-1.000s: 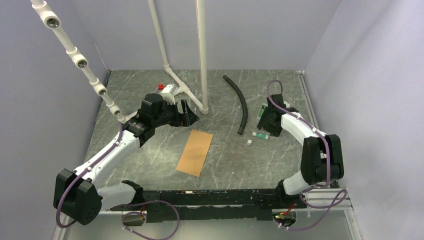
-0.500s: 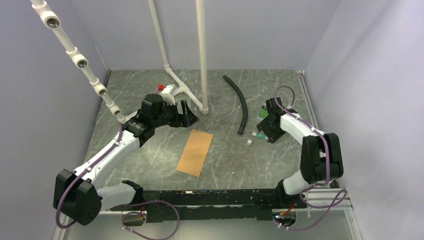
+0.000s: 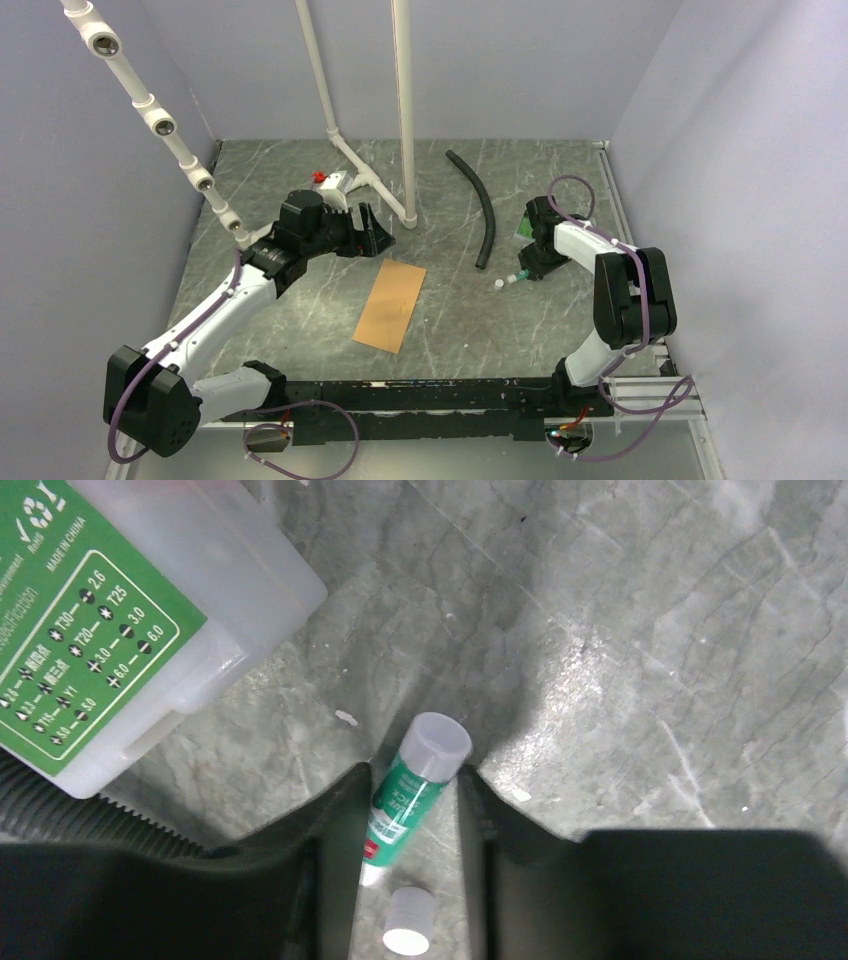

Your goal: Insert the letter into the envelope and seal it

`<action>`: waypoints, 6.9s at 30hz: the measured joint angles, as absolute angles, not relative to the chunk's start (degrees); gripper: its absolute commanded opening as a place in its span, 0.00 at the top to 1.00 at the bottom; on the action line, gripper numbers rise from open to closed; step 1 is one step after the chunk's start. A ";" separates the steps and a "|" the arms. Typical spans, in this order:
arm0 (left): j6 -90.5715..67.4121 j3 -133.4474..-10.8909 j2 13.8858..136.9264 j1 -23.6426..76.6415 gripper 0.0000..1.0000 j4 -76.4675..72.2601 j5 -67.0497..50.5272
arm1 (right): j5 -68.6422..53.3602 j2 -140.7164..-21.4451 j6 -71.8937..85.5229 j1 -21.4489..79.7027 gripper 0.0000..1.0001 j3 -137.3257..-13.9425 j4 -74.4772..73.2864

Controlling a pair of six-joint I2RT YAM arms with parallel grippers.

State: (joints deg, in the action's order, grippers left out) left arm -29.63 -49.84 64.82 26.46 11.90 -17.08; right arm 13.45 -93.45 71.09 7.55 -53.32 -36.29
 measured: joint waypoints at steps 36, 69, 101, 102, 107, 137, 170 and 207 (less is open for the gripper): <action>-49.08 -51.37 76.69 33.41 0.44 -20.23 -43.75 | -27.40 -61.41 38.59 30.55 1.00 -49.87 0.64; -36.77 -54.68 77.69 34.59 0.98 -11.27 -48.23 | -29.02 -70.39 33.78 30.55 0.64 -65.71 -17.34; -32.95 -62.70 72.97 34.52 0.98 -1.17 -46.06 | -30.52 -71.92 35.53 31.31 0.33 -73.03 -17.12; -32.75 -63.42 73.17 34.52 0.98 0.95 -43.29 | -26.26 -72.42 37.06 32.12 0.32 -73.36 -17.91; -32.14 -66.87 75.29 34.61 0.97 7.75 -35.92 | -12.71 -74.35 40.73 35.94 0.39 -75.09 -23.29; -29.15 -66.63 76.09 34.61 0.98 11.60 -39.66 | -20.32 -76.51 34.85 35.14 1.00 -77.45 -23.59; -24.47 -66.00 72.27 34.59 0.98 8.25 -33.98 | -7.99 -78.39 39.68 36.45 0.36 -84.66 -26.57; -25.47 -68.90 72.44 34.09 0.98 5.17 -61.17 | -58.74 -73.34 23.46 30.17 1.00 -77.93 -11.09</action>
